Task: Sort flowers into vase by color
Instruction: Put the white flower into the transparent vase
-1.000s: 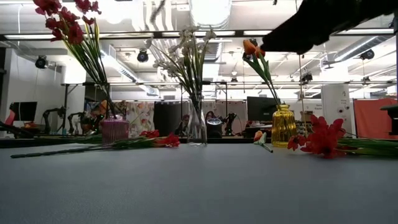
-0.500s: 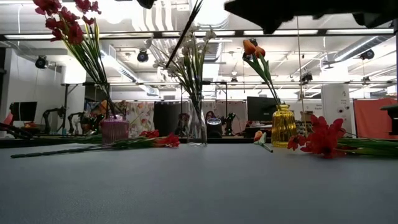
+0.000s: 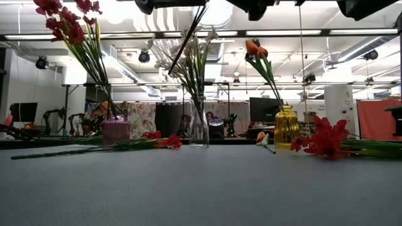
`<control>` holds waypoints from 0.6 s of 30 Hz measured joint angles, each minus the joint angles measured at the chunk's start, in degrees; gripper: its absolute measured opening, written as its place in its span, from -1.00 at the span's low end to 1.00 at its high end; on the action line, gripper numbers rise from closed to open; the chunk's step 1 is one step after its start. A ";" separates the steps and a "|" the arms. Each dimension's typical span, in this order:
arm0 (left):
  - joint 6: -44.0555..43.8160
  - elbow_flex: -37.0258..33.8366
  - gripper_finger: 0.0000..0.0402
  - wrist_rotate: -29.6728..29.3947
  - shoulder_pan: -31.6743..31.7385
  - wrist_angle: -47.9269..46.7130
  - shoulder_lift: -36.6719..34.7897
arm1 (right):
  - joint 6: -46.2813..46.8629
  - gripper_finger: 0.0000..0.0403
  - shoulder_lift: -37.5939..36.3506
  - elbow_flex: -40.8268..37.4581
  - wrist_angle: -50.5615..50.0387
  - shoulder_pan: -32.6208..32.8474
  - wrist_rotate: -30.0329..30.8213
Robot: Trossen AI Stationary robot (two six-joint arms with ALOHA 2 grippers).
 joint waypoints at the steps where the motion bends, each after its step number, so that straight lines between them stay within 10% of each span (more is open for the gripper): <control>1: -0.02 0.00 -1.00 0.04 -0.02 0.02 0.00 | 0.00 -0.12 -0.06 0.06 0.03 -0.02 0.03; 18: -1.70 0.00 -0.81 0.01 0.09 -0.11 -0.16 | -0.29 -0.91 -0.15 0.46 -0.13 -0.07 0.22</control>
